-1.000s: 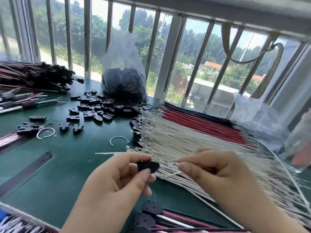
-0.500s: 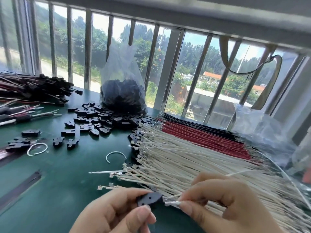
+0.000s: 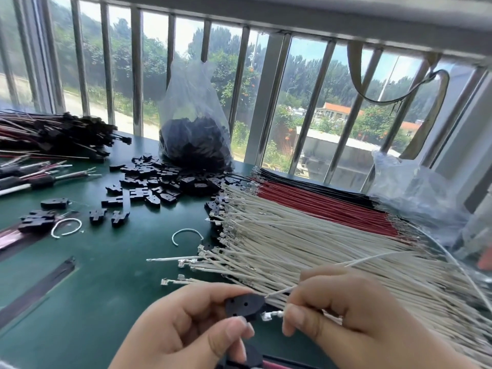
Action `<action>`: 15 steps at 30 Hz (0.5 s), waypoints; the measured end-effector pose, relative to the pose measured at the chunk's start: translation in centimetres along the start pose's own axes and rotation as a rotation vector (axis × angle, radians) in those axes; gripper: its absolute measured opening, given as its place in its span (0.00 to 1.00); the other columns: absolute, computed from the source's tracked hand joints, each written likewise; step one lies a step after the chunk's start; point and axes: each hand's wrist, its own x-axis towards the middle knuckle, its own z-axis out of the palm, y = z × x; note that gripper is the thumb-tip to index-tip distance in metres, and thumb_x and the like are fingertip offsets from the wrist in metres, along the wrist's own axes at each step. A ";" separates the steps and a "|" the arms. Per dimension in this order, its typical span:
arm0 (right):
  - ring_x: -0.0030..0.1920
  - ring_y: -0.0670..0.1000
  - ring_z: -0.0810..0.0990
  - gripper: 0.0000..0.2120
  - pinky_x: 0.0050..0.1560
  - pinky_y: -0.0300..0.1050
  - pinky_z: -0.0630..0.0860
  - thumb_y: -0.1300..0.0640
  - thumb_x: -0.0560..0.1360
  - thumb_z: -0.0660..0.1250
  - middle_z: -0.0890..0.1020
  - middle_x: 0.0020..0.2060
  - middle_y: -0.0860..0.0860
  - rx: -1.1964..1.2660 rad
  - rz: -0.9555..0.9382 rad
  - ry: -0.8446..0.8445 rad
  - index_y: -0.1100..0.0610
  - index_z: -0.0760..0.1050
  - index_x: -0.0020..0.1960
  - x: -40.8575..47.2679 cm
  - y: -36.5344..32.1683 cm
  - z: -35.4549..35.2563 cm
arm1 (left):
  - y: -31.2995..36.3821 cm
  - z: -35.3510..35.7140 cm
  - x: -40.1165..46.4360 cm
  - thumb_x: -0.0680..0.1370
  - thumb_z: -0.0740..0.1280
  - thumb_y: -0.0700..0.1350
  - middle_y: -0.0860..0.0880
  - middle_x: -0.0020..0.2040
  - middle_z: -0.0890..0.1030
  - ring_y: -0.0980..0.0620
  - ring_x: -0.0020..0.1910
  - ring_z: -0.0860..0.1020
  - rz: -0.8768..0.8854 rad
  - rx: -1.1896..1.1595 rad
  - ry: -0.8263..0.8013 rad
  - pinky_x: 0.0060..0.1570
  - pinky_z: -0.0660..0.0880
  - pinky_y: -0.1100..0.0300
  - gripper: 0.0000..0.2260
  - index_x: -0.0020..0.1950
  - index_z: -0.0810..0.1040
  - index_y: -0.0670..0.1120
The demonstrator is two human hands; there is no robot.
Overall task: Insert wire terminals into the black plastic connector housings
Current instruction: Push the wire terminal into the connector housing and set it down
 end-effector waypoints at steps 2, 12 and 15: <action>0.41 0.41 0.76 0.15 0.36 0.33 0.67 0.34 0.67 0.54 0.77 0.38 0.35 0.000 0.011 -0.034 0.37 0.77 0.42 0.0 0.0 -0.1 | -0.2 0.1 -0.1 0.48 0.80 0.61 0.36 0.31 0.81 0.47 0.29 0.80 -0.002 0.027 -0.004 0.31 0.76 0.64 0.30 0.45 0.85 0.50; 0.36 0.44 0.76 0.09 0.36 0.36 0.71 0.36 0.69 0.58 0.78 0.34 0.44 0.042 0.071 -0.130 0.35 0.76 0.37 0.0 0.3 0.8 | -0.3 1.9 -0.2 0.67 0.72 0.40 0.43 0.26 0.81 0.52 0.26 0.79 -0.014 0.229 0.086 0.29 0.74 0.66 0.16 0.43 0.82 0.63; 0.29 0.43 0.74 0.11 0.31 0.35 0.69 0.39 0.71 0.63 0.77 0.29 0.48 0.177 0.085 -0.131 0.43 0.77 0.35 0.4 -0.2 0.8 | -0.4 1.5 0.0 0.69 0.72 0.34 0.42 0.24 0.79 0.51 0.24 0.78 -0.044 0.193 0.110 0.26 0.74 0.65 0.18 0.42 0.84 0.59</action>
